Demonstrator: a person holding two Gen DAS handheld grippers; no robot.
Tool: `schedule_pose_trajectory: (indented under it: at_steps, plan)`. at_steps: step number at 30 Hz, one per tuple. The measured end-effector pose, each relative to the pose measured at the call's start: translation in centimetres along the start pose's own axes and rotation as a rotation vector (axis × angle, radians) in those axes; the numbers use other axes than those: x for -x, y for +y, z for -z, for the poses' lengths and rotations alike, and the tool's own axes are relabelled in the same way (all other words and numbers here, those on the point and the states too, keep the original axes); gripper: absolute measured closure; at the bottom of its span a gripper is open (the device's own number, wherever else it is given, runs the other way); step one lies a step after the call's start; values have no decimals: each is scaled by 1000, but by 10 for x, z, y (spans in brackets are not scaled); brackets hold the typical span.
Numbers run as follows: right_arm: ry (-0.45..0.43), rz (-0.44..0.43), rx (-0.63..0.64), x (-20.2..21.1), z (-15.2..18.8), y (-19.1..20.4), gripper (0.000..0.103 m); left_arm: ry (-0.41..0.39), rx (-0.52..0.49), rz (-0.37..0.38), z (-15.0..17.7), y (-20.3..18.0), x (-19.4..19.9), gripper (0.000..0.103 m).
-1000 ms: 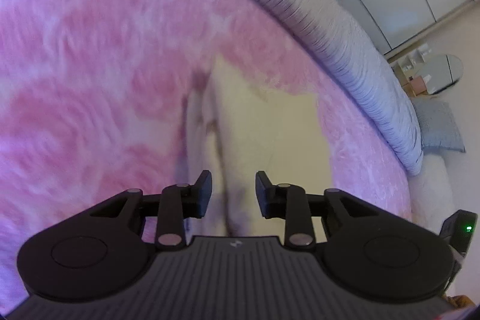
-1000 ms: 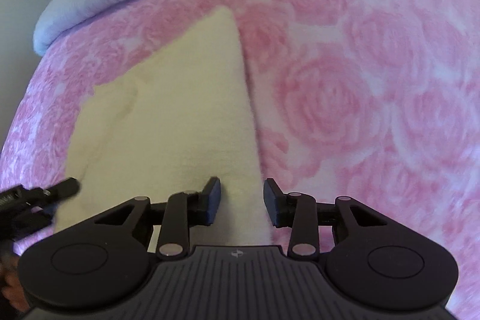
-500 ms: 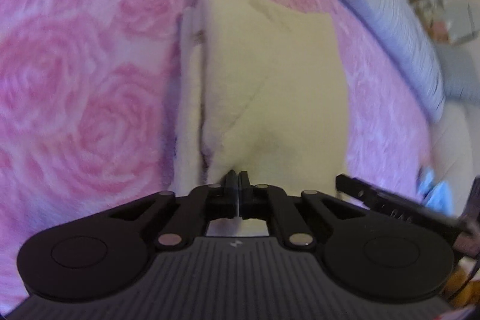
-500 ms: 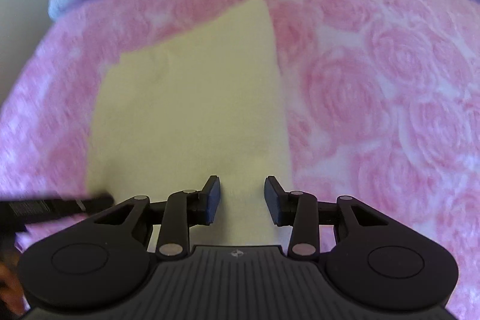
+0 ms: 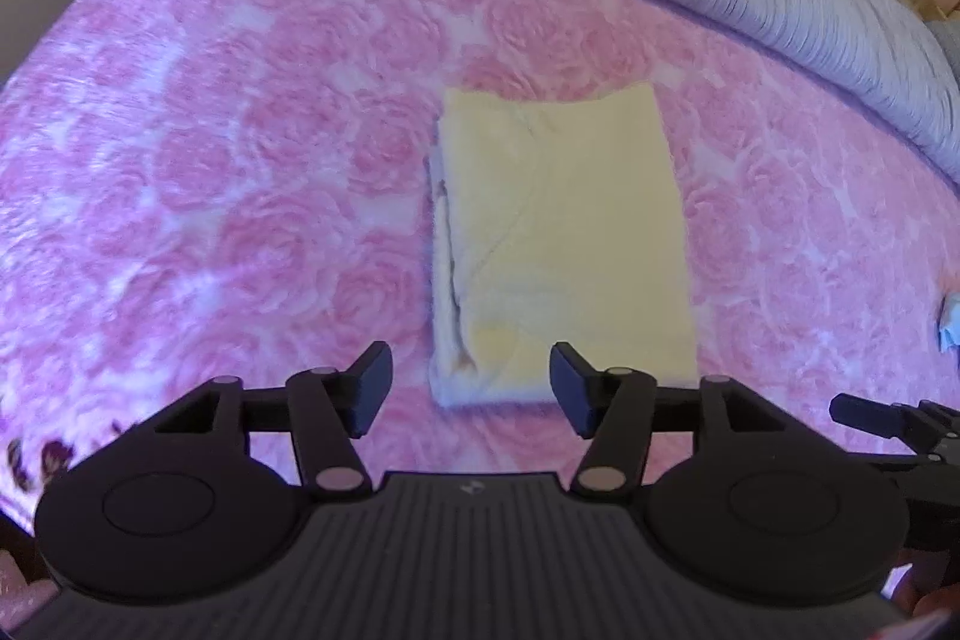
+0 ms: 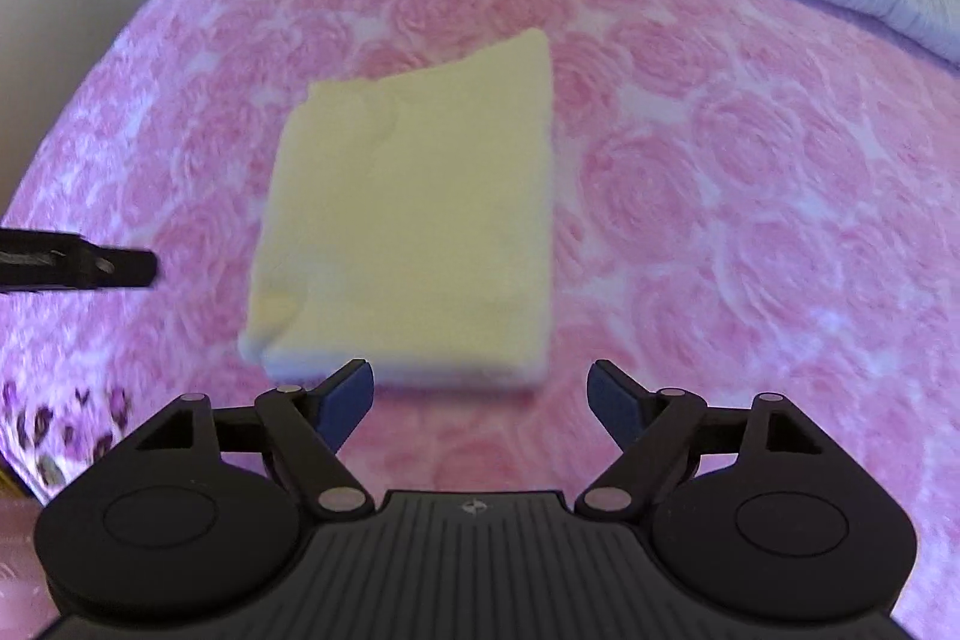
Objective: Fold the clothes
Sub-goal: 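Open both grippers and lift them above the folded bundle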
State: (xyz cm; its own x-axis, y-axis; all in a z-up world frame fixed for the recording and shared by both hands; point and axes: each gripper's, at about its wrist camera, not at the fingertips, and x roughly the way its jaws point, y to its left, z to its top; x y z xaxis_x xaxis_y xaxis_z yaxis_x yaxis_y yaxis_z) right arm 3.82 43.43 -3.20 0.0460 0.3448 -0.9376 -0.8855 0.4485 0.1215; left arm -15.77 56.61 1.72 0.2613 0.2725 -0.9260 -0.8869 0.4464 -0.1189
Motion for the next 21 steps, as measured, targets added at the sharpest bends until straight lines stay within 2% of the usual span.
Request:
schedule_pose_trajectory:
  at_steps: [2,9,21]
  plan:
    - [0,-3,9,16,3,0,15,-16,-1,-14,9,-6,17,44]
    - [-20,1,42,57,5,2,15,-57,-16,-42,36,-21,62,42]
    - [-26,-12,98,83,24,10,15,-75,-55,-70,64,-34,89,42]
